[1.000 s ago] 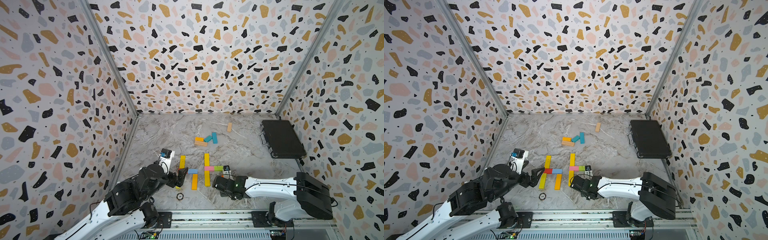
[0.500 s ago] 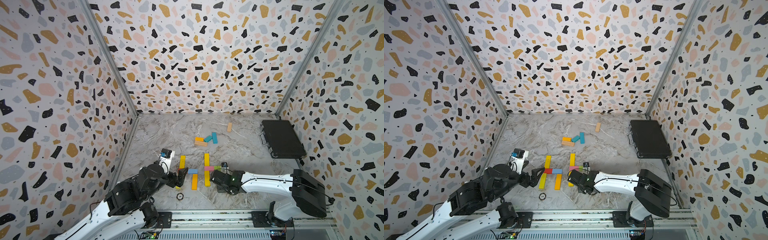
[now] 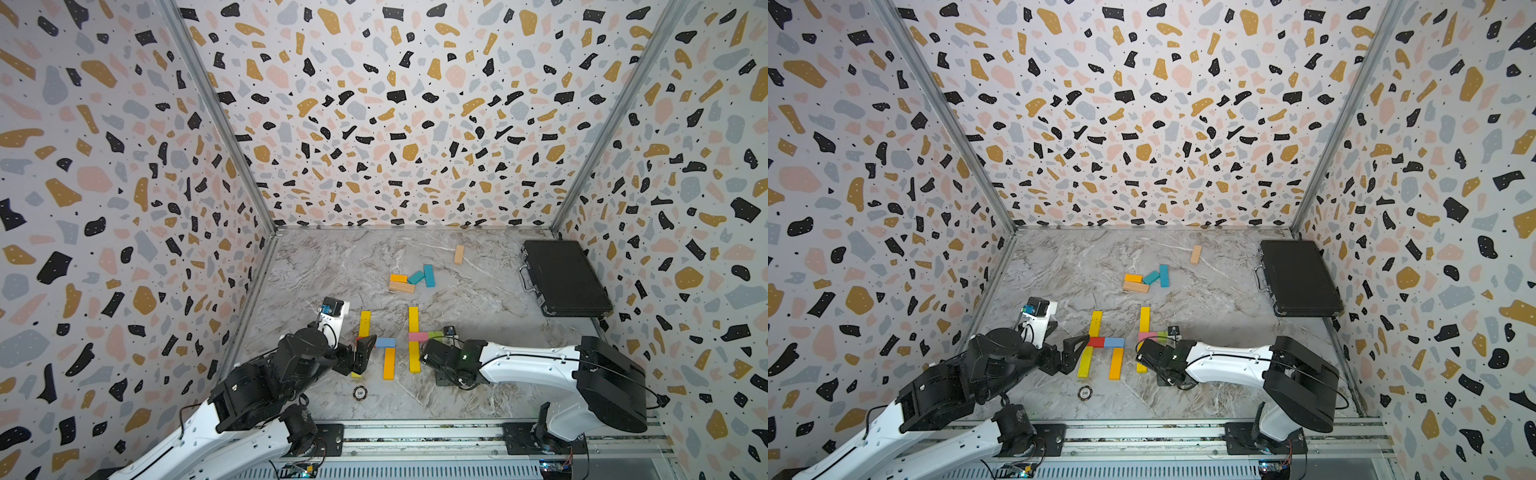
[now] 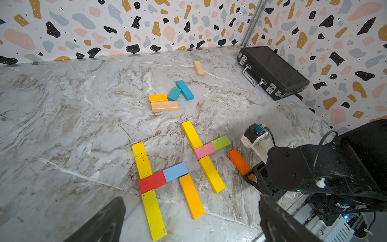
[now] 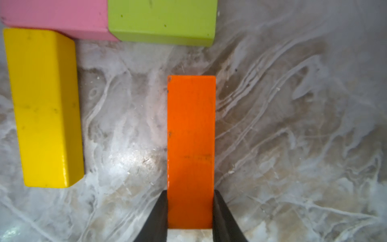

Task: Assemble the letter h with building blocks
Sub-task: Place the building block at the center of the board.

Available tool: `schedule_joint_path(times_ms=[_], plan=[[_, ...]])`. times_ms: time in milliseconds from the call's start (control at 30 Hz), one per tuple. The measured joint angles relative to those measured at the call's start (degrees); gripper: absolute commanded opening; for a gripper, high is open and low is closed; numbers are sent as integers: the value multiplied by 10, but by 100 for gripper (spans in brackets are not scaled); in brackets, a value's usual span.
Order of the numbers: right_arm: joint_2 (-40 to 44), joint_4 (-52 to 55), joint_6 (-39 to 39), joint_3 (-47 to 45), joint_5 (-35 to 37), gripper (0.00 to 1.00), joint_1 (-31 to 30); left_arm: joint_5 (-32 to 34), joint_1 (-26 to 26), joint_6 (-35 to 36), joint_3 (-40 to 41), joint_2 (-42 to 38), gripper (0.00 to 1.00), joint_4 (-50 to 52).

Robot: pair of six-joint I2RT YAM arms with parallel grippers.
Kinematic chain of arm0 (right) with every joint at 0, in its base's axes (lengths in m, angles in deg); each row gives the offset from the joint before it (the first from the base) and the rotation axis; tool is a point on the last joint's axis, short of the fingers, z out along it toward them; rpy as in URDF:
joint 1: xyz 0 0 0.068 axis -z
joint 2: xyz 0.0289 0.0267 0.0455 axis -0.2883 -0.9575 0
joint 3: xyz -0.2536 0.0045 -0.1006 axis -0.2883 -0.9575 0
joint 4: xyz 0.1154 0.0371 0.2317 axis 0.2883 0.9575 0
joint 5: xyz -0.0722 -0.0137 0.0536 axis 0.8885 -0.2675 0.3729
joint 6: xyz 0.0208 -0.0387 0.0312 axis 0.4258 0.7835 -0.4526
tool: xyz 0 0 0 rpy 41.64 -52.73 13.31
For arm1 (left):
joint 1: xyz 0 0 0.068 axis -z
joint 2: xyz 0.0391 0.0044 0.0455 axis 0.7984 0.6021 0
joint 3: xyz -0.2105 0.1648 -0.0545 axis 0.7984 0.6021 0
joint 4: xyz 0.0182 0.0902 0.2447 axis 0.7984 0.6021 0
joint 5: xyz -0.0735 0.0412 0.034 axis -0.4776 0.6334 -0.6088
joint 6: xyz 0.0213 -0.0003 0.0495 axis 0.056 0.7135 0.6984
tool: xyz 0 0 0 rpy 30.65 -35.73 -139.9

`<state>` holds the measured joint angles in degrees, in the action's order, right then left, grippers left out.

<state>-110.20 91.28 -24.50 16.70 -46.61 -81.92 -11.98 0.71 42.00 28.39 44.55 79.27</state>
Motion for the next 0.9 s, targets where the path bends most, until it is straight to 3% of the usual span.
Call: schedule_joint_path(times_ms=[900], plan=[[-26, -10, 19, 13, 3, 24, 17, 0, 0, 0, 0, 3, 99, 0]])
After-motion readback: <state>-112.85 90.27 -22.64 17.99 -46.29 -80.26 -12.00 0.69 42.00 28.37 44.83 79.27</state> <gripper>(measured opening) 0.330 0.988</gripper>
